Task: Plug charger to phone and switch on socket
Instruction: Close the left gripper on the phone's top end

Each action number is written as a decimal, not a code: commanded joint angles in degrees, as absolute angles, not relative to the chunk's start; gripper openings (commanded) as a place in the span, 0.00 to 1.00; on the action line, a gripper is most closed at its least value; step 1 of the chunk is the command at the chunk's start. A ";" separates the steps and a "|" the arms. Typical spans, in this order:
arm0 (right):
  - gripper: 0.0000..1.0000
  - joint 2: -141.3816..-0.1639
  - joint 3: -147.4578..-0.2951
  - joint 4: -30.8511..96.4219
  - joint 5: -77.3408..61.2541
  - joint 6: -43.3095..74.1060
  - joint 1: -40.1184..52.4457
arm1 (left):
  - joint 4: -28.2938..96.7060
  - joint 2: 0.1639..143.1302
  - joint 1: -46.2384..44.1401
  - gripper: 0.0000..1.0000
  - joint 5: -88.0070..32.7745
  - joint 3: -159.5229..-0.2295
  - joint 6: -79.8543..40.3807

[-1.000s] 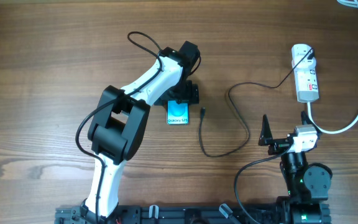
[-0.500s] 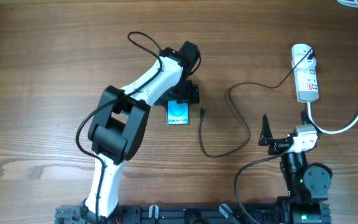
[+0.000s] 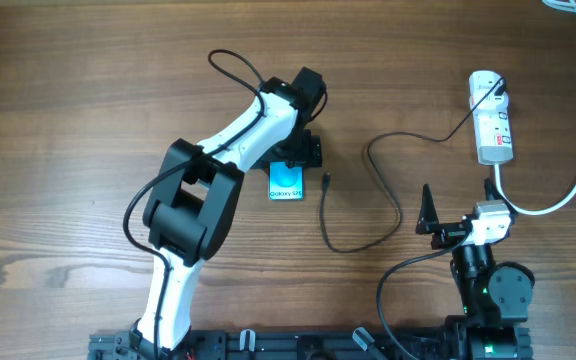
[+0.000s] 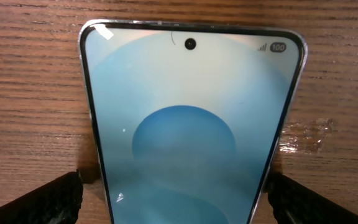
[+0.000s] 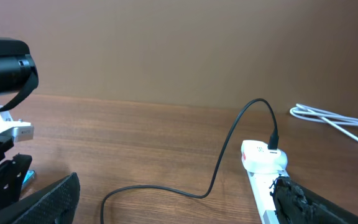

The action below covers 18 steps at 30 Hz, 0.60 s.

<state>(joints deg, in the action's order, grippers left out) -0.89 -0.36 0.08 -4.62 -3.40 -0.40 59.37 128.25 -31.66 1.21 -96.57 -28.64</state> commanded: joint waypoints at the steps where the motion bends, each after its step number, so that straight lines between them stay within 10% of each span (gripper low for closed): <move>1: 1.00 -0.58 -0.30 -0.08 -3.86 -4.47 -0.19 | 59.27 130.63 -32.38 1.00 5.02 -94.61 -30.28; 18: 1.00 -0.58 -0.30 -0.08 -3.88 -4.49 -0.19 | 58.39 130.63 -31.99 1.00 3.29 -94.61 -29.85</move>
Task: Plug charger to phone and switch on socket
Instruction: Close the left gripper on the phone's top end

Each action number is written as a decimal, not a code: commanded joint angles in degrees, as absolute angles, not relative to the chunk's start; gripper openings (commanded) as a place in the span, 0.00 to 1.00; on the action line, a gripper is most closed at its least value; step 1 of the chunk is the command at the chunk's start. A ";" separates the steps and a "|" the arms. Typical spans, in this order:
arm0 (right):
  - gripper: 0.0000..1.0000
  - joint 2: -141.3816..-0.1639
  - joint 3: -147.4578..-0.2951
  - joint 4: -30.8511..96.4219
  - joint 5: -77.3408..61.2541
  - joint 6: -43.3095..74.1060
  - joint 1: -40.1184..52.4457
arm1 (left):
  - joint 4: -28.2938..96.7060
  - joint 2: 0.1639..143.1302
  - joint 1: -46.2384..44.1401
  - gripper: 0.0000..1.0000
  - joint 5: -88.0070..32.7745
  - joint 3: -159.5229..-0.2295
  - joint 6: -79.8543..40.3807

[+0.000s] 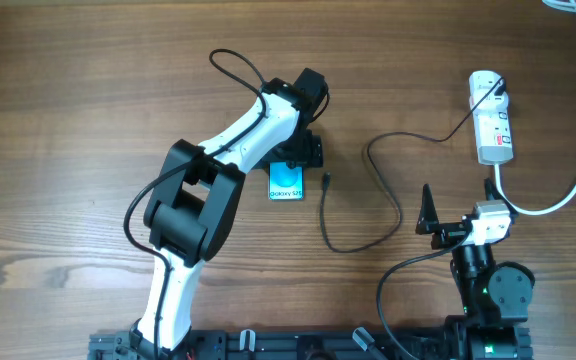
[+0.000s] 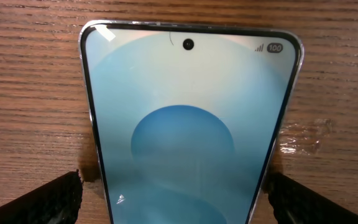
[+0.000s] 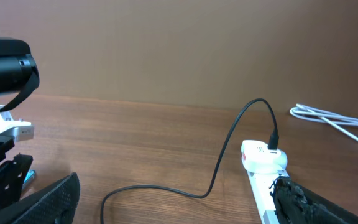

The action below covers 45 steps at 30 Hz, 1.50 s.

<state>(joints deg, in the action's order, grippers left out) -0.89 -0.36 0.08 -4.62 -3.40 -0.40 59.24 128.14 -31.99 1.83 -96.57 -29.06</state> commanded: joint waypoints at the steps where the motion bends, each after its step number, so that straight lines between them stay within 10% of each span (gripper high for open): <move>1: 1.00 -0.58 -0.30 -0.08 -3.88 -4.47 -0.19 | 58.24 130.63 -31.83 1.00 3.27 -94.61 -29.85; 40: 1.00 -0.58 -0.30 -0.10 -3.88 -4.49 -0.19 | 58.26 130.63 -29.76 0.86 2.04 -94.59 -28.77; 45: 1.00 -0.58 -0.30 -0.08 -3.88 -4.49 -0.19 | 58.26 130.63 -29.76 1.00 2.02 -94.59 -28.75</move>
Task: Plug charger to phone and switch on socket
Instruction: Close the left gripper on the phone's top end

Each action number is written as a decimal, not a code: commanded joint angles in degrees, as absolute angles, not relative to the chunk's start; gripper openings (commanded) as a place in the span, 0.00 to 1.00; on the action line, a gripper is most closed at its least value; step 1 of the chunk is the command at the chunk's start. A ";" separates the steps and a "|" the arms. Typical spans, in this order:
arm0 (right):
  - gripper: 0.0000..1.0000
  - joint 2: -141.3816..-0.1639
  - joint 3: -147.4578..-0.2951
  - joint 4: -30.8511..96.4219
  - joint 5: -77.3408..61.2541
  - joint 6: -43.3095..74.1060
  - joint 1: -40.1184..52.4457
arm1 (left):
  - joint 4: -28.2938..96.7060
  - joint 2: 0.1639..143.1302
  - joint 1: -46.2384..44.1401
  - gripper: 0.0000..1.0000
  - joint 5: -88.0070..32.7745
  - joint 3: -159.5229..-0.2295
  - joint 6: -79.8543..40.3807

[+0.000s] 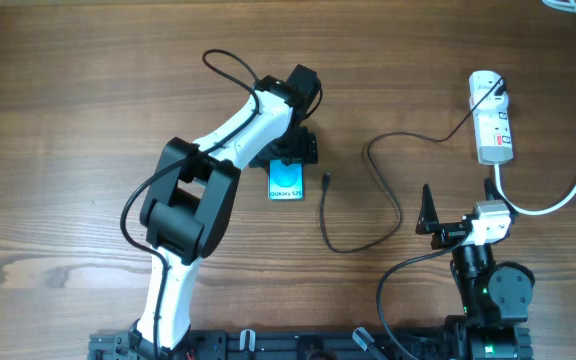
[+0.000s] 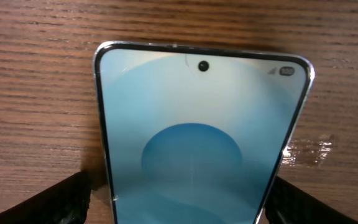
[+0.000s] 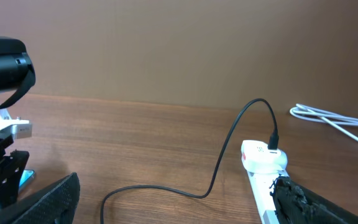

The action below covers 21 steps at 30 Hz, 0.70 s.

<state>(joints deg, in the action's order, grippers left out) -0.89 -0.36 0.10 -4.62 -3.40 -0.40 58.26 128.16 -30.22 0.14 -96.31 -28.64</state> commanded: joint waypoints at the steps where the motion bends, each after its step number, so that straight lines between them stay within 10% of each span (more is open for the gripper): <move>1: 1.00 -0.58 -0.30 -0.08 -3.88 -4.49 -0.19 | 58.26 130.63 -29.76 1.00 2.02 -94.59 -28.75; 21: 1.00 -0.58 -0.30 -0.08 -3.88 -4.47 -0.19 | 58.24 130.63 -29.76 0.94 2.02 -94.59 -28.75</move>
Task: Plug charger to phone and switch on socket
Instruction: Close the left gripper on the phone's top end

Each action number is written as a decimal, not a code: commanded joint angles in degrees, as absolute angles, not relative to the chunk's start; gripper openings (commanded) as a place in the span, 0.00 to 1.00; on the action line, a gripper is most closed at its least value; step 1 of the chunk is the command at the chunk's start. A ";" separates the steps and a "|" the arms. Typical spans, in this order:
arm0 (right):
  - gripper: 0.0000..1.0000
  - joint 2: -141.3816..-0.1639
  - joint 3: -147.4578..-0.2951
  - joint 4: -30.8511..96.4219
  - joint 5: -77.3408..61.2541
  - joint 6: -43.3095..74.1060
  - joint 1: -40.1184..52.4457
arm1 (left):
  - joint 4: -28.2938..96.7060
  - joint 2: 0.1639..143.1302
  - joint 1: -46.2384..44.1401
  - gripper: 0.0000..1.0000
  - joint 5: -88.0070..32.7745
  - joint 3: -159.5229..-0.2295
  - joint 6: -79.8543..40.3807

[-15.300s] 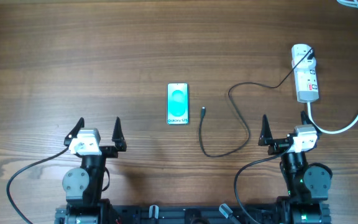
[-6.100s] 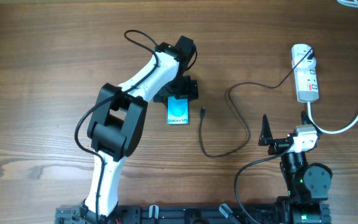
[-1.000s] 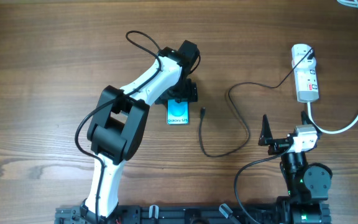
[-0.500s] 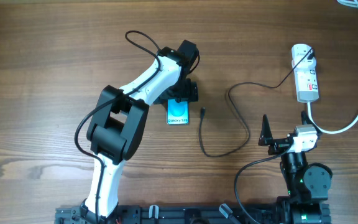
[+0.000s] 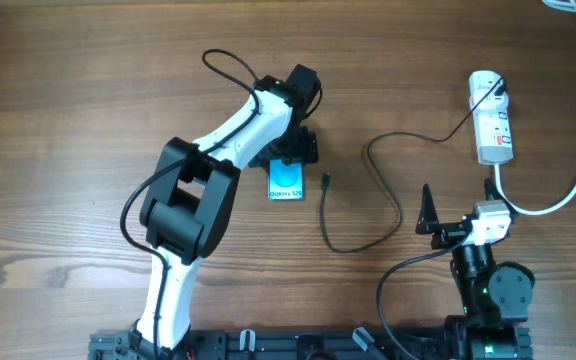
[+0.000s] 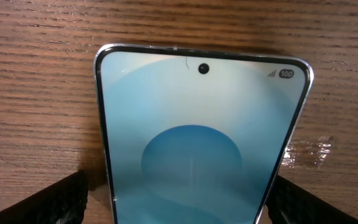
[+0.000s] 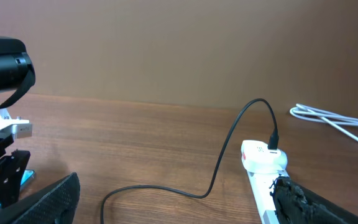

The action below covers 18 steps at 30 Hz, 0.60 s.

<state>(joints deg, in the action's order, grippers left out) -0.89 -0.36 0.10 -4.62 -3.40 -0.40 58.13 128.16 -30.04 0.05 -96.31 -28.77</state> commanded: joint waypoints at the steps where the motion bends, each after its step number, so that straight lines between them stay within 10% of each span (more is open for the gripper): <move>1: 1.00 -0.58 -0.30 -0.08 -3.88 -4.49 -0.19 | 58.22 130.63 -29.76 0.94 2.04 -94.59 -28.75; 18: 1.00 -0.58 -0.30 -0.08 -3.88 -4.49 -0.19 | 58.19 130.63 -29.76 0.97 2.02 -94.59 -28.75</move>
<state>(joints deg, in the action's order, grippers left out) -0.89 -0.36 0.08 -4.62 -3.40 -0.40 58.24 128.16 -30.00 0.08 -96.31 -28.77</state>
